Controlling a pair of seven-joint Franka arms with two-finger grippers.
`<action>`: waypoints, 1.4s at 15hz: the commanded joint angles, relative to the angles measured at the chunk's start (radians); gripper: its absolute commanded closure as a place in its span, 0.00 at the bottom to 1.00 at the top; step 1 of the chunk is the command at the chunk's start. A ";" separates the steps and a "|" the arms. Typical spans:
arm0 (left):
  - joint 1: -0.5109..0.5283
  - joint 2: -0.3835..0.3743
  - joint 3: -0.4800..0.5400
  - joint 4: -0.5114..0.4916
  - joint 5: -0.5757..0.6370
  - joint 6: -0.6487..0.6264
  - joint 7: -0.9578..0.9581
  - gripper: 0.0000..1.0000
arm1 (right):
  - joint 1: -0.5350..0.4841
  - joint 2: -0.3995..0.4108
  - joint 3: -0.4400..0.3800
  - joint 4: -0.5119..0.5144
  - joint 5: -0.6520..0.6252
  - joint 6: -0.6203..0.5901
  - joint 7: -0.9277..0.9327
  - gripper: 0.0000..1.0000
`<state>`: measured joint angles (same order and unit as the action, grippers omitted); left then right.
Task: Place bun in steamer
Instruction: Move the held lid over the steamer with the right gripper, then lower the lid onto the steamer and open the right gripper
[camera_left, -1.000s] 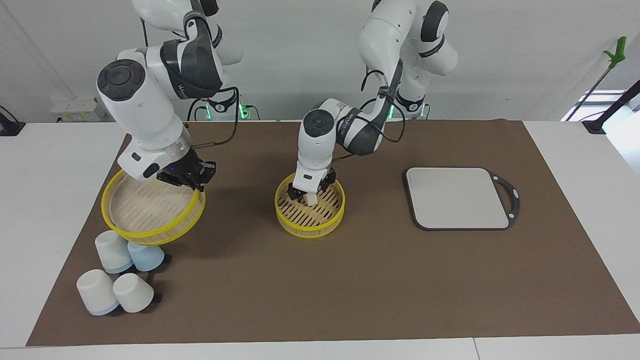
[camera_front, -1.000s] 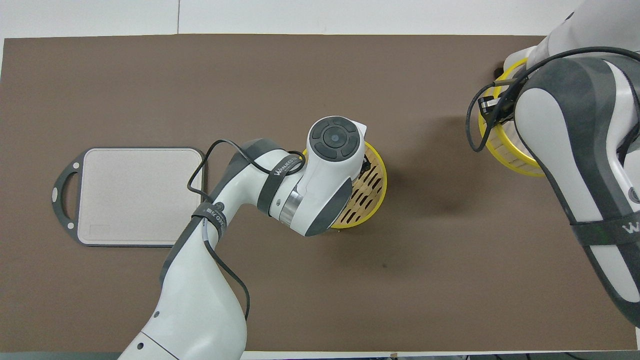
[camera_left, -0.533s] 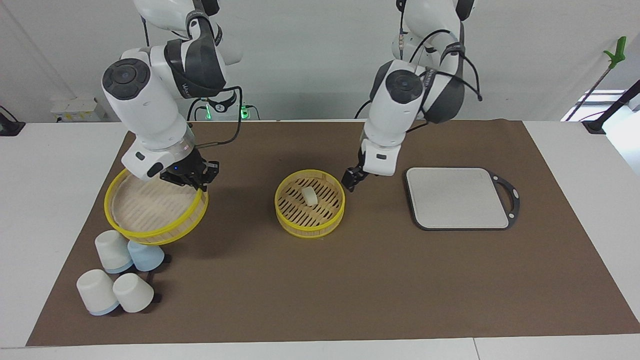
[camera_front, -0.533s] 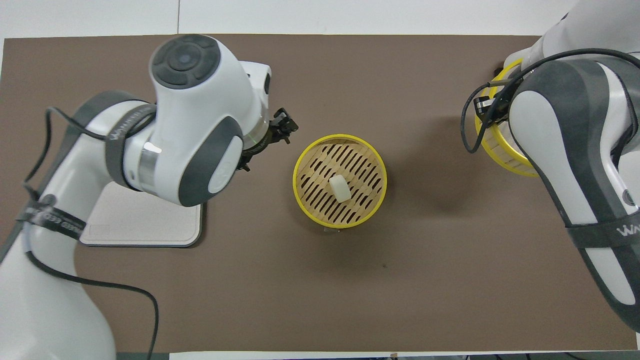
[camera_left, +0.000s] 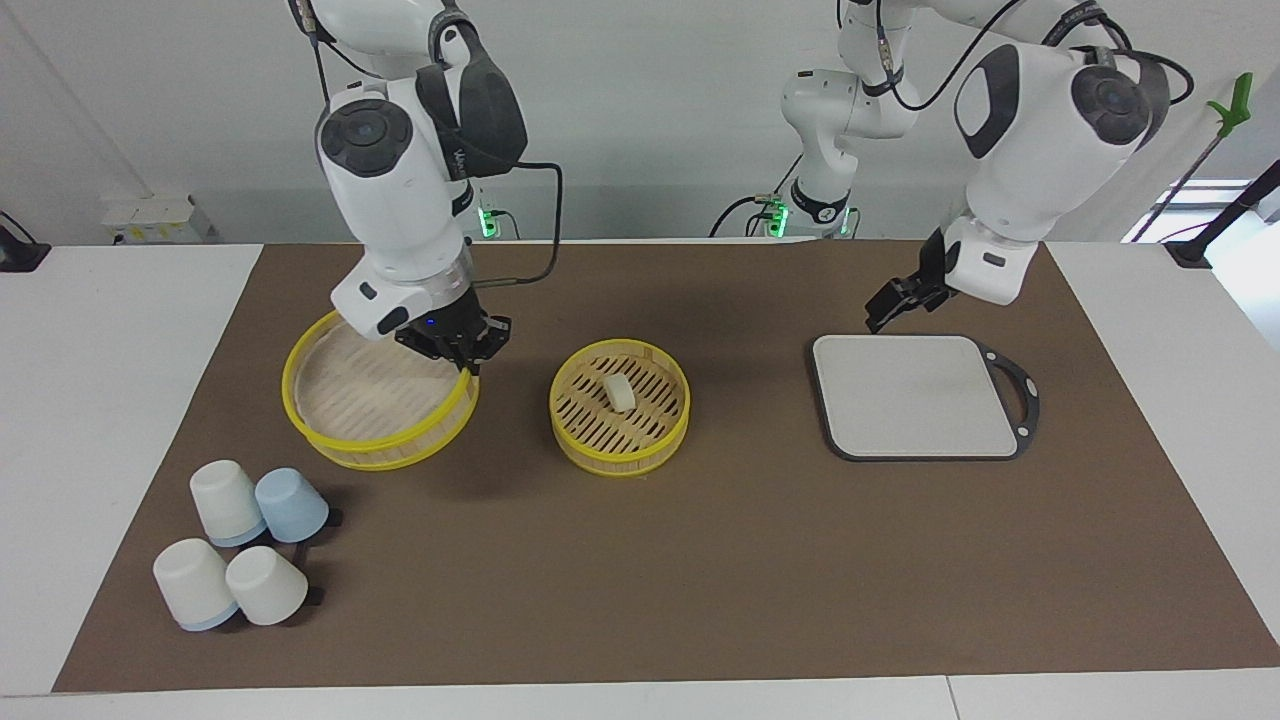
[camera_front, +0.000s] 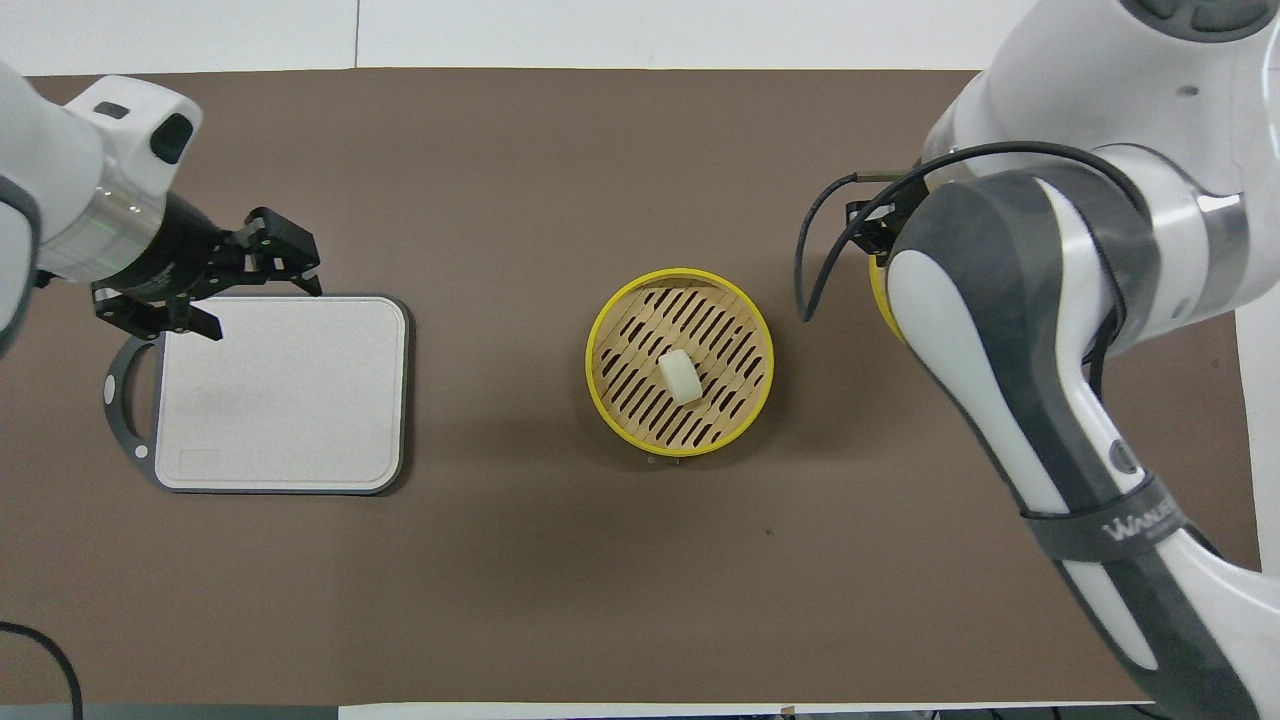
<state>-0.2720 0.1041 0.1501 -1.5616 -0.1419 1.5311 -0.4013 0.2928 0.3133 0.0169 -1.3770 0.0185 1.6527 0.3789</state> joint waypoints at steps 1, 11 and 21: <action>0.046 -0.078 -0.014 -0.069 0.033 -0.046 0.137 0.00 | 0.093 -0.017 0.000 -0.039 -0.002 0.064 0.167 1.00; 0.246 -0.109 -0.182 -0.106 0.065 -0.069 0.249 0.00 | 0.350 0.202 0.000 0.009 -0.003 0.291 0.557 1.00; 0.292 -0.106 -0.258 -0.100 0.125 -0.046 0.260 0.00 | 0.378 0.231 0.000 0.001 -0.006 0.360 0.587 1.00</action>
<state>0.0064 0.0263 -0.0942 -1.6353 -0.0395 1.4710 -0.1632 0.6672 0.5371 0.0184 -1.3853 0.0180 1.9970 0.9381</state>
